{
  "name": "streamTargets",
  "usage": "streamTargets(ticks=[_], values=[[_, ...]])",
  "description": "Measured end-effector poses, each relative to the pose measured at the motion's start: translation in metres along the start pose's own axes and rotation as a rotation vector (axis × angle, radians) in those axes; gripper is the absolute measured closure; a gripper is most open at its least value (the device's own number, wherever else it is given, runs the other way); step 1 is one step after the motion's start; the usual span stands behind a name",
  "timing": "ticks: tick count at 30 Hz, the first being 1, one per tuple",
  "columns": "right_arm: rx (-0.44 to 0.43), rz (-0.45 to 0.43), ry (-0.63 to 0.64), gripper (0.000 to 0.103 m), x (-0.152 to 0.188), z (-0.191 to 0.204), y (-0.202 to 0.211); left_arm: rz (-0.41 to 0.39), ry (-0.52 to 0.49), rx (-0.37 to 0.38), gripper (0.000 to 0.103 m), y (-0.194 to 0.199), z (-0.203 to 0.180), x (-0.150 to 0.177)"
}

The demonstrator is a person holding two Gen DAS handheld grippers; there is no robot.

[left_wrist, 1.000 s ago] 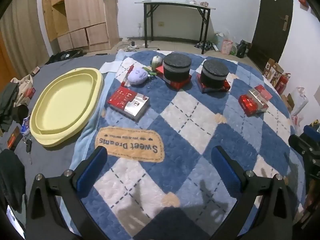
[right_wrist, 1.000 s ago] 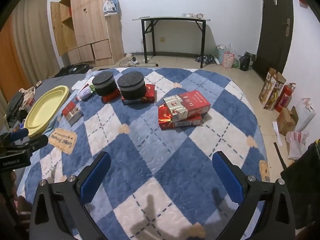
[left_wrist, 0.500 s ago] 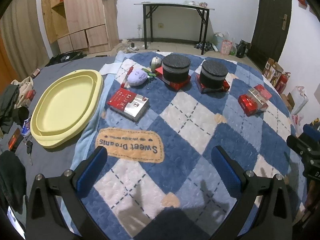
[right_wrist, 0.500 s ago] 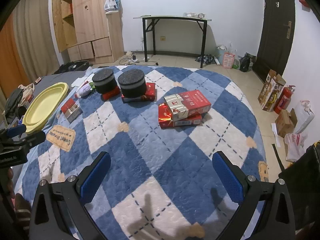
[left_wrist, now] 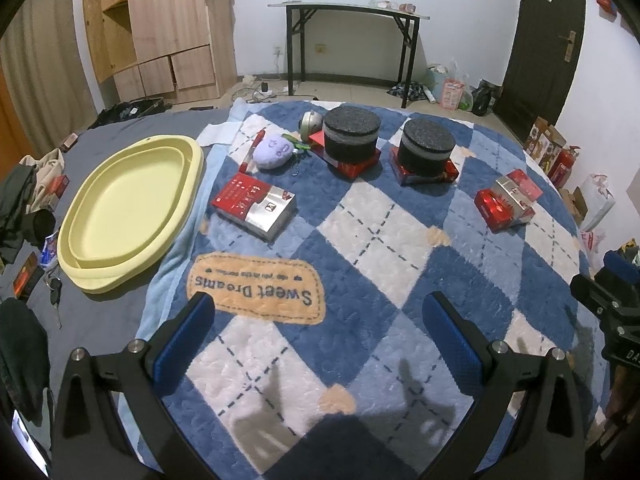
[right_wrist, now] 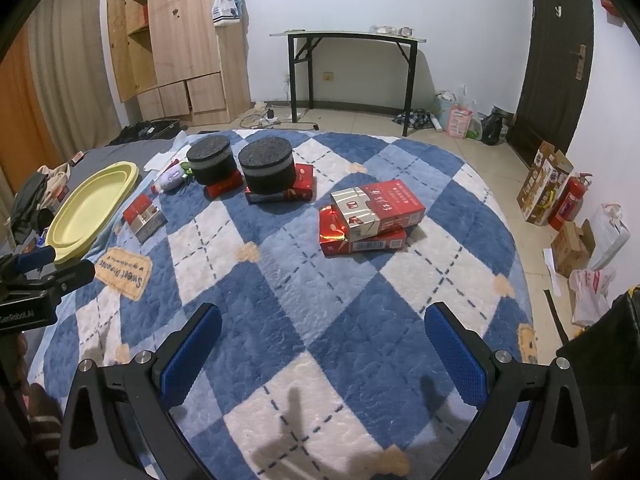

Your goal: Organize rigid objects

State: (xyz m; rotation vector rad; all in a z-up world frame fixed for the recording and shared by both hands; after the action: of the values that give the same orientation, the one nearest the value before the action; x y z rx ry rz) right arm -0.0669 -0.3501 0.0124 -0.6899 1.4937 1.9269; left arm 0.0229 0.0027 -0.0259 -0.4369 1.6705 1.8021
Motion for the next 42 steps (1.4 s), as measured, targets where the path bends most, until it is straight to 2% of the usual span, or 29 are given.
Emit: streamTargets(ticks=[17,42], values=[[0.001,0.02,0.02,0.0,0.0033,0.0032,-0.0058,-0.005,0.014,0.008,0.0,0.0009,0.0032,0.0039],[-0.003,0.033,0.026,0.0,0.0044,0.0031,-0.0086,0.055,-0.004,-0.002,0.0,-0.0071,0.0015,0.0056]])
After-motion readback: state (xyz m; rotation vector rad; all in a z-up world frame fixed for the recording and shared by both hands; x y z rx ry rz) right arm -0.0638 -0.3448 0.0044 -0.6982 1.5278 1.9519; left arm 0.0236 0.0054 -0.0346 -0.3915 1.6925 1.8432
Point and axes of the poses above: each gripper's, at about its wrist camera, not at the fingertips, and y roughly against the way its jaws point, z to its left, x to its underside, the point moved 3 cm from there along -y, roughly the way its jaws point, and after that the axes turned 15 degrees about -y, right-handed, at the moved point
